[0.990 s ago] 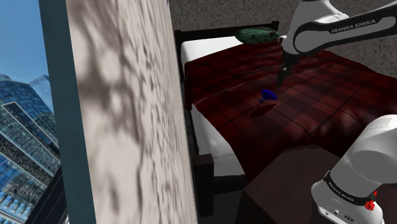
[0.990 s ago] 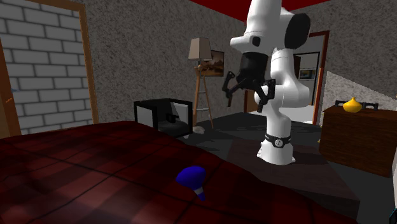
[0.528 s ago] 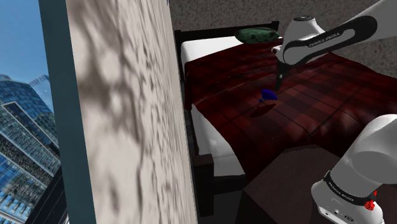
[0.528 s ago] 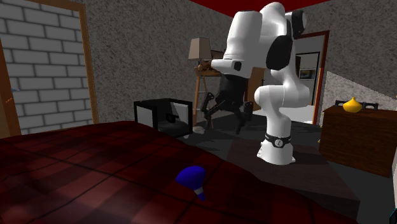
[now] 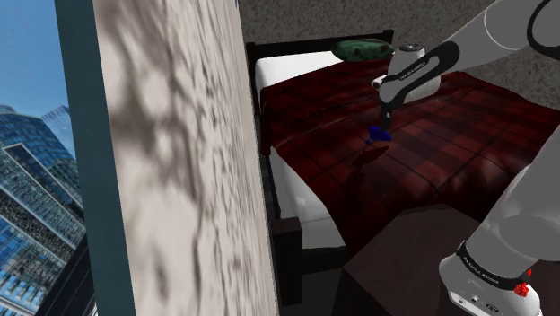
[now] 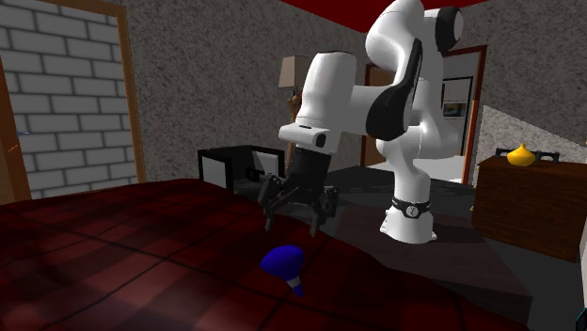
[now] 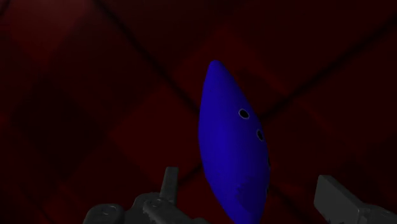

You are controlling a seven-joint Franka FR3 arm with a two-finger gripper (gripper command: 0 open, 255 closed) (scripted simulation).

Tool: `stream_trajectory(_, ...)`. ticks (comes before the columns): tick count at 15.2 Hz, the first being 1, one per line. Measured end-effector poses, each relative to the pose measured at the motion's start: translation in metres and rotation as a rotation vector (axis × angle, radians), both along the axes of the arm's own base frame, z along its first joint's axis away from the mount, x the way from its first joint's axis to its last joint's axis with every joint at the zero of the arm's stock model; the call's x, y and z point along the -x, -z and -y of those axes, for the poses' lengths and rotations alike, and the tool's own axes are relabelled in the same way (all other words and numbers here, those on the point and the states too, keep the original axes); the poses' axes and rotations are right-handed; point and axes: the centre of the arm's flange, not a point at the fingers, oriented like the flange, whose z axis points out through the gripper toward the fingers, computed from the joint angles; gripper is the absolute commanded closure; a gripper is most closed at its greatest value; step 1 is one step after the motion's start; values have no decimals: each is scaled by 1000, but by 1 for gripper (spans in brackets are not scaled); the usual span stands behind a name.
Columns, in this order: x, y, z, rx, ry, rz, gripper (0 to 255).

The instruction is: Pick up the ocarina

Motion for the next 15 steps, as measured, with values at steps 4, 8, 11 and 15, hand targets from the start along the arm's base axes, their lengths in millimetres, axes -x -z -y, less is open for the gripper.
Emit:
stream_trajectory(4, -8, 21, 7, 13, -40, -1, 0)
stream_trajectory(8, -8, 43, 6, 14, -43, -1, 0)
stream_trajectory(11, -9, 51, 8, 14, -43, -1, 255)
stream_trajectory(15, -10, 51, 9, 15, -42, 1, 255)
